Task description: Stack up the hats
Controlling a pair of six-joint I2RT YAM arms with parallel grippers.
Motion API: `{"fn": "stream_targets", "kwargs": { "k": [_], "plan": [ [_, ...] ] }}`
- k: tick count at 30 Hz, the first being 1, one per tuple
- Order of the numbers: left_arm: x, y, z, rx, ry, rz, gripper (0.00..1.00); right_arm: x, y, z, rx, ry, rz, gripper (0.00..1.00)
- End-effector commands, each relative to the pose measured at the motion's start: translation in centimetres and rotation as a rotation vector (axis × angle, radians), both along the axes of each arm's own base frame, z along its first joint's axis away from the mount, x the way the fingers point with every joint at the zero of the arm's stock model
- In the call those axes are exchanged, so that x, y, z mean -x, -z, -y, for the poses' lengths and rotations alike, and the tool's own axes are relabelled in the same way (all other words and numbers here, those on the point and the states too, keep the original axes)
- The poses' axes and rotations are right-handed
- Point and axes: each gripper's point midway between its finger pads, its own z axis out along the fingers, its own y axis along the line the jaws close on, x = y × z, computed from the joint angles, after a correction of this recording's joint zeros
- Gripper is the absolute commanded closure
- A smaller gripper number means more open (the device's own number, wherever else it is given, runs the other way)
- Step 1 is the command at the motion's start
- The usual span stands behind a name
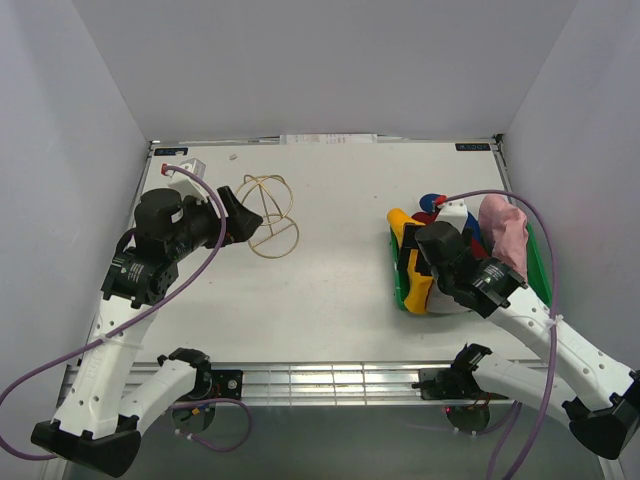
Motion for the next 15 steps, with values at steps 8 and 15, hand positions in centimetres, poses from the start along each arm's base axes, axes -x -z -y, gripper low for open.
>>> {"fn": "stream_targets", "kwargs": {
  "k": [8,15],
  "plan": [
    [0.5,0.3,0.3,0.011,0.019,-0.014,0.02,-0.7,-3.5,1.4,0.004,0.062,0.105,0.07],
    [0.5,0.5,0.4,0.01,0.023,-0.022,0.02,-1.0,-1.4,1.2,0.057,0.066,0.052,0.31]
  ]
}}
